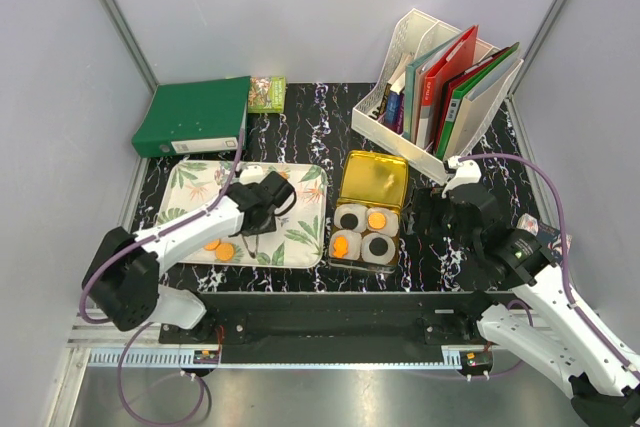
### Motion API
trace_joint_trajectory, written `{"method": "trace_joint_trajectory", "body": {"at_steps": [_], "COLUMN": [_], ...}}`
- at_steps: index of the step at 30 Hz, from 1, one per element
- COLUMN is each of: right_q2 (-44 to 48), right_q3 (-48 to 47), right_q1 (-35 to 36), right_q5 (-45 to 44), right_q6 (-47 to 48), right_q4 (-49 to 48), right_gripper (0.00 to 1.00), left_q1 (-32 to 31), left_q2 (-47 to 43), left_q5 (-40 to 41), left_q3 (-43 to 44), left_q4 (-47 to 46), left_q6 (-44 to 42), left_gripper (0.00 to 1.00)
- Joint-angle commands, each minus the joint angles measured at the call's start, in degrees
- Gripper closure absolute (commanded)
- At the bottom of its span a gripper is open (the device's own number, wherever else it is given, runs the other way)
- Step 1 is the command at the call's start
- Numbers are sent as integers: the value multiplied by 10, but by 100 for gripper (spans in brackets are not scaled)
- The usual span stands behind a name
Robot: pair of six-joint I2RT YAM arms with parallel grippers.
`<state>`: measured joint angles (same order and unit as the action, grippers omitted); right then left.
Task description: Pack the cookies
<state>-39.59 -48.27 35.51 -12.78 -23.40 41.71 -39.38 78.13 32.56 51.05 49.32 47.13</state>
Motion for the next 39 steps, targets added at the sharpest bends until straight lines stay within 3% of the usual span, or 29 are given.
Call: {"method": "trace_joint_trajectory", "body": {"at_steps": [1,11,13,15,21,27,34,37,39], "right_q2": [1,-2,-4,-5,-14,-80,-281,-345,-366], "right_q3": [-2,-2,-2,-2,-3,-30,-119,-175,-209], "right_q1": [-2,-2,-2,-2,-2,-2,-3,-13,-24], "right_q5": [-6,-2,-3,-1,-1,-8,-74,-81,-90], "right_q6": [4,4,5,4,0,-14,-72,-88,-91], "right_q4": [-16,-18,-17,-18,-16,3,28,35,35], "right_gripper": [0,0,0,0,0,0,0,5,17], "left_q1": [4,3,4,2,-2,-17,-57,-69,-70], "left_q2": [11,-43,-73,-102,-182,-206,-155,-133,-125], "left_q5": [-24,22,29,30,-19,-89,-83,-100,-106], "left_q3": [4,69,87,99,85,54,91,107,113], "left_q4": [-28,71,86,107,79,22,22,15,11], "left_q6": [-5,11,16,18,29,13,-18,-33,-41], "left_gripper": [34,23,16,1,1,1,1,1,1]}}
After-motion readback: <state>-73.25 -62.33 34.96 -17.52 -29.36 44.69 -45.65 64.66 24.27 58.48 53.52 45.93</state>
